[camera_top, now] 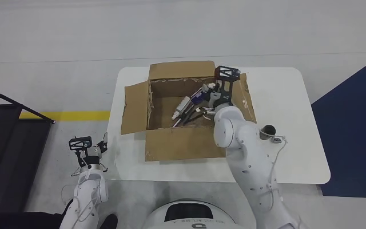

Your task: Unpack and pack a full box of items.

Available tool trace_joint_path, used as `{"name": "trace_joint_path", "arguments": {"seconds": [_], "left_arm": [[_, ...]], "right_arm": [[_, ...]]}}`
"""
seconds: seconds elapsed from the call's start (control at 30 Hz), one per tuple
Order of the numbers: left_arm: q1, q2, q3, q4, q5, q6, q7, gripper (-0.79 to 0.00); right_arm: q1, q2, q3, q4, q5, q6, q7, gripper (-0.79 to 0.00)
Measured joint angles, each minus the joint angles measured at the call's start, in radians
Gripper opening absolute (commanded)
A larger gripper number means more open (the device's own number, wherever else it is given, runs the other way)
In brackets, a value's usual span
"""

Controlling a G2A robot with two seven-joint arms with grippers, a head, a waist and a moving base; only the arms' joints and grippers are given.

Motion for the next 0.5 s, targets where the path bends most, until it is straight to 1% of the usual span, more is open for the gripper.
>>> {"name": "trace_joint_path", "arguments": {"seconds": [0.13,0.17,0.27,0.4,0.5], "left_arm": [[0.0,0.0,0.0,0.0,0.0,0.0,0.0,0.0],[0.0,0.0,0.0,0.0,0.0,0.0,0.0,0.0],[0.0,0.0,0.0,0.0,0.0,0.0,0.0,0.0],[0.0,0.0,0.0,0.0,0.0,0.0,0.0,0.0],[0.0,0.0,0.0,0.0,0.0,0.0,0.0,0.0]], "right_arm": [[0.09,-0.011,-0.052,0.156,-0.022,-0.021,0.058,-0.785],[0.121,-0.015,-0.07,0.211,-0.045,-0.02,0.076,-0.785],[0.183,-0.027,-0.124,0.318,-0.104,-0.013,0.116,-0.785],[0.221,-0.042,-0.162,0.385,-0.128,0.031,0.127,-0.785],[0.245,-0.051,-0.171,0.422,-0.113,0.03,0.151,-0.785]]}}
